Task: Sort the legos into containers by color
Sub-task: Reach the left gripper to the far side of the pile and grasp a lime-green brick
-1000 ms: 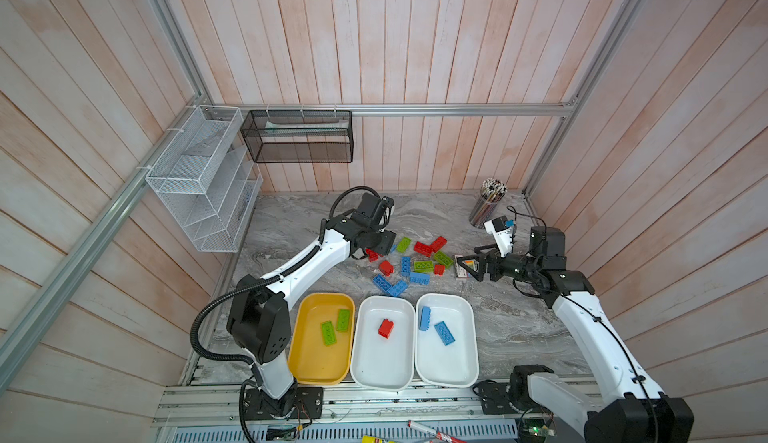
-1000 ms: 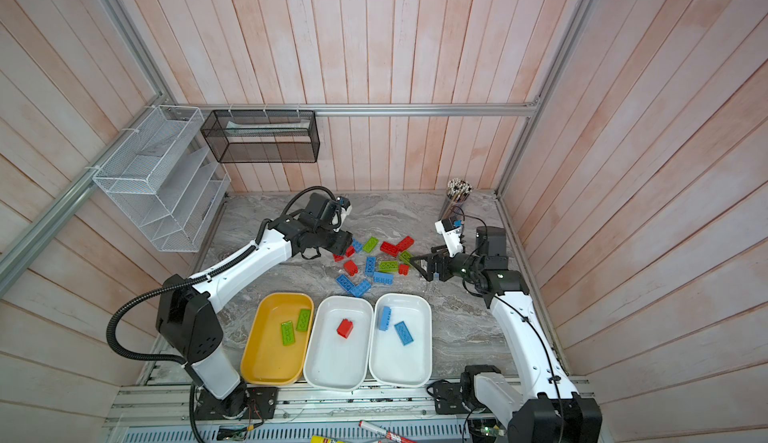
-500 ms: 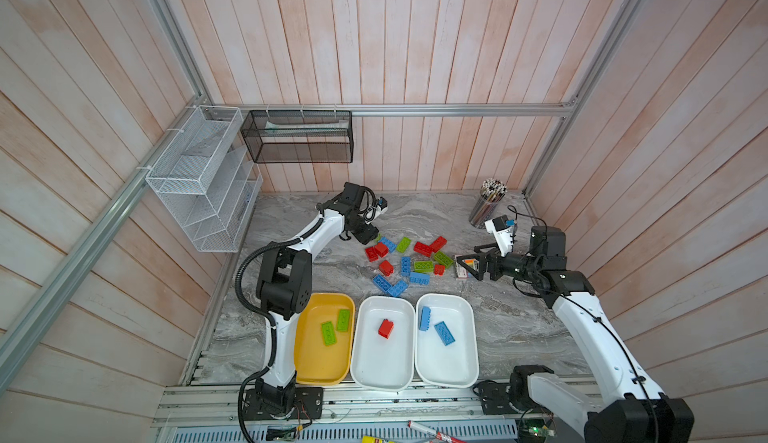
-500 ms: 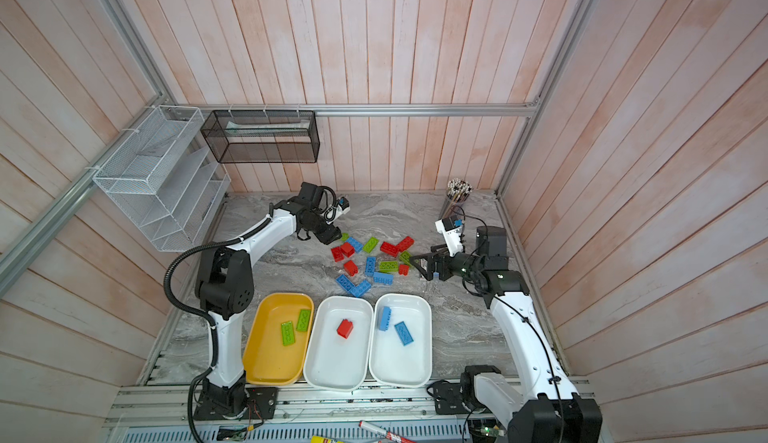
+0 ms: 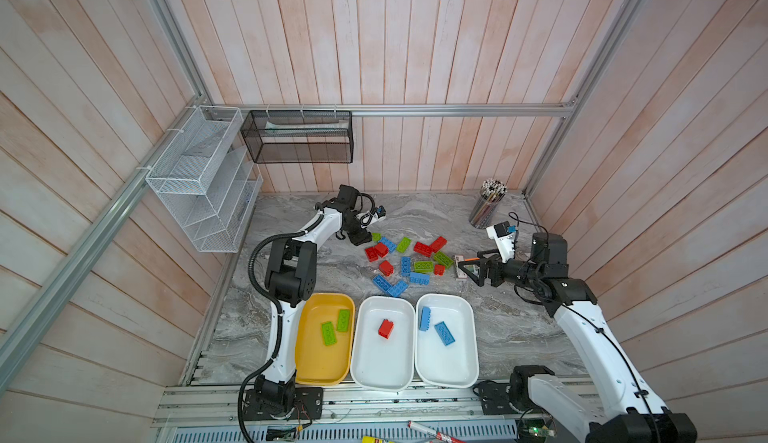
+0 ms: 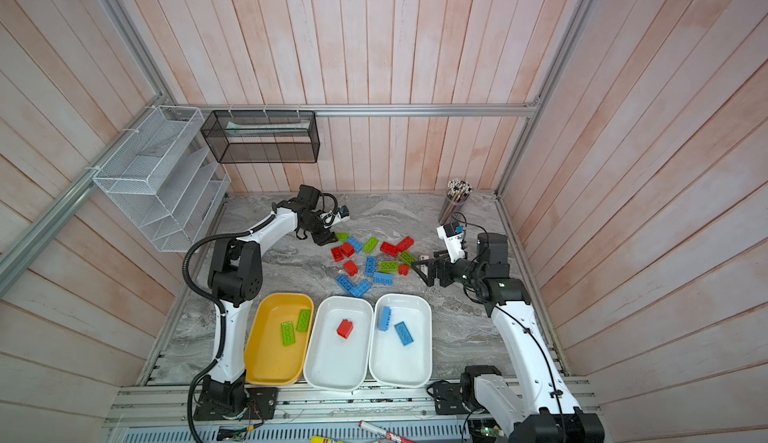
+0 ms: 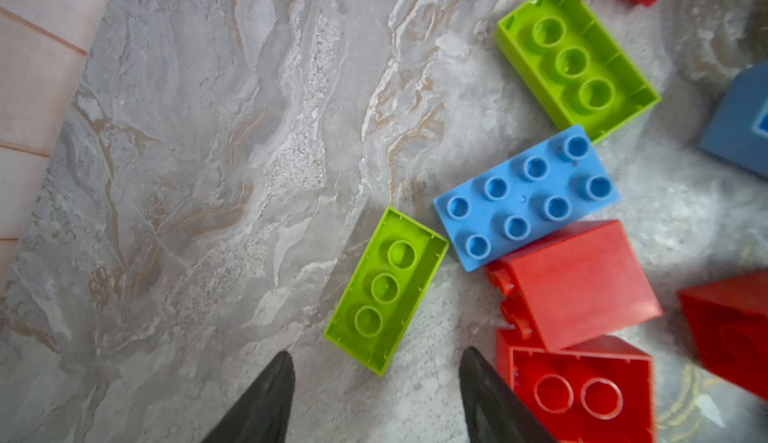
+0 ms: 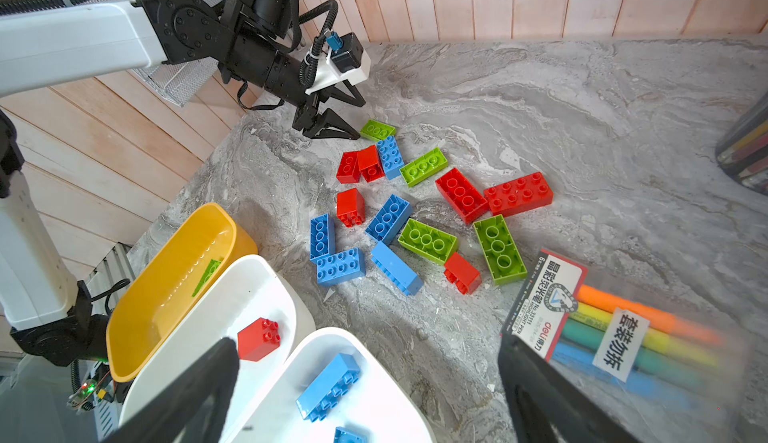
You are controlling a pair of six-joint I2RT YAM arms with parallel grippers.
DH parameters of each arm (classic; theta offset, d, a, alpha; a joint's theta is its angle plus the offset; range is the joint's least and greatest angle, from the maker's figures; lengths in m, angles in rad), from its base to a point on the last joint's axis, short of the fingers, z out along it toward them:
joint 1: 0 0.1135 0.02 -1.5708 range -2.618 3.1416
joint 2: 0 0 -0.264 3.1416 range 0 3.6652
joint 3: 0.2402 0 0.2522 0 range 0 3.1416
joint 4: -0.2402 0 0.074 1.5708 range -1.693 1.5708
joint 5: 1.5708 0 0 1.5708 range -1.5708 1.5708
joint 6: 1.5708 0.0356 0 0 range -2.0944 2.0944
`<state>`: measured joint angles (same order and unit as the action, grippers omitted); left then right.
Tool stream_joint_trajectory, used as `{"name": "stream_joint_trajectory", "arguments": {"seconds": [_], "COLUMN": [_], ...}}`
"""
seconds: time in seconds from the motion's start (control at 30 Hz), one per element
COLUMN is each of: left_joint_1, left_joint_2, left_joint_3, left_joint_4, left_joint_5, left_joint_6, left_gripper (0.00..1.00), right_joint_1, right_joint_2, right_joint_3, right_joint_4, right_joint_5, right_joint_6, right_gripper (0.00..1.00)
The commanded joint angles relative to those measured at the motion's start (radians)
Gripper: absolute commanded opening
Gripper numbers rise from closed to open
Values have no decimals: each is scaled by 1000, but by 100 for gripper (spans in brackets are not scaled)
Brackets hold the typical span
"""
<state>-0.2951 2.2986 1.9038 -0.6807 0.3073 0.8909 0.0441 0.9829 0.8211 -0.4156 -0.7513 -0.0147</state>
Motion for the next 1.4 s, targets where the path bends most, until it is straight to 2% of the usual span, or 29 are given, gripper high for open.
{"name": "stream_joint_trajectory", "arguments": {"seconds": [0.0,0.23,0.7,0.83,1.0,1.13,1.27,1.37], "left_joint_1": [1,1,-2,-2,-3,-1,-2,-3], "left_joint_2": [56,150,245,276,280,255,194,118], "left_joint_3": [54,182,295,341,356,359,371,392], "left_joint_4": [-27,-88,-187,-232,-274,-268,-227,-251], "left_joint_5": [26,36,91,85,84,60,-4,33], "left_joint_6": [75,95,105,103,94,36,-44,-148], "left_gripper": [66,66,58,50,33,22,22,22], "right_joint_1": [-7,-7,-9,-8,-9,-8,-8,-9], "right_joint_2": [-6,-12,26,23,24,31,34,55], "right_joint_3": [-10,0,9,3,-4,-1,-16,-36], "right_joint_4": [-17,-30,-9,-5,6,12,60,127], "right_joint_5": [21,42,23,23,19,17,1,-59], "right_joint_6": [2,4,9,13,20,21,39,68], "right_gripper": [98,98,98,98,98,98,98,98]}}
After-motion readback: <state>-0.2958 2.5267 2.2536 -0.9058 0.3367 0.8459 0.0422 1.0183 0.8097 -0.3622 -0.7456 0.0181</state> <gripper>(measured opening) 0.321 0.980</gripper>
